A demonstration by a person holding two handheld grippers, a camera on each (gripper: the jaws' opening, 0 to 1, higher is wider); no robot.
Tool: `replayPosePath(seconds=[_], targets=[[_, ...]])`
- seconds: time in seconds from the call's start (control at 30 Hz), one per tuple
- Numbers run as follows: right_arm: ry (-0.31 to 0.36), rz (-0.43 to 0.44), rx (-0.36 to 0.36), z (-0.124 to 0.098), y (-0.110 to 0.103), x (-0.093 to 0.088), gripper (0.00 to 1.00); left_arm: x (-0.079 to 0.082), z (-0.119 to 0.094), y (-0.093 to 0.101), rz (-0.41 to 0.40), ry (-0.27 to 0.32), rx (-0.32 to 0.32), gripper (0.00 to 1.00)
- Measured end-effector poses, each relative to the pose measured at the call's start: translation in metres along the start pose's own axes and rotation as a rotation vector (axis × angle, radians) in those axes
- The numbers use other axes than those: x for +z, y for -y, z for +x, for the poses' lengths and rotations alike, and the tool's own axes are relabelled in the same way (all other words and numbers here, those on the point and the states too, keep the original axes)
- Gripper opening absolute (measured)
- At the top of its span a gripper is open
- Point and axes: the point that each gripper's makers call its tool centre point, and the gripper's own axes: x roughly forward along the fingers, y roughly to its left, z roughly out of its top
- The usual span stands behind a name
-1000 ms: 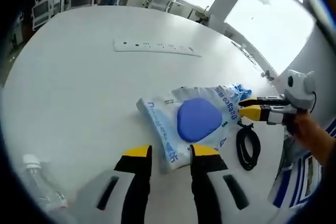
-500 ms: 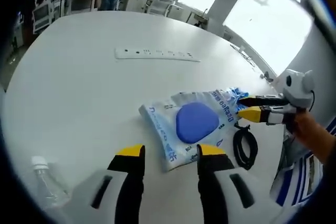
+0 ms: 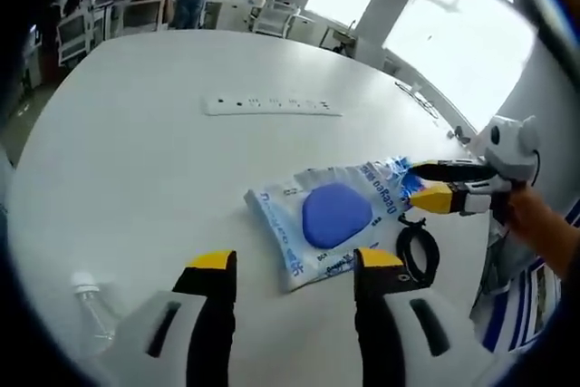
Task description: Arrange the tabletop items into an orderly group along one side of the table until the central work area is clear of visible clutter.
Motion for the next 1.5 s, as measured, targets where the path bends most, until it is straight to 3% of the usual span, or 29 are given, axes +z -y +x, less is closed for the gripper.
replayPosePath(seconds=[0.4,0.67,1.13,1.5], targets=[[0.019,-0.029,0.027,-0.012,-0.015,0.016,0.61,0.005,-0.021,0.001,0.015,0.024,0.003,0.66],[0.028,-0.051,0.062,-0.02,-0.026,0.023,0.69,0.008,-0.046,0.0,0.028,0.052,0.006,0.72],[0.041,-0.087,0.101,-0.04,-0.055,0.03,0.71,0.005,-0.09,-0.003,0.028,0.098,0.01,0.77],[0.068,-0.102,0.133,-0.053,-0.087,0.038,0.71,-0.005,-0.14,-0.009,0.02,0.14,0.01,0.79]])
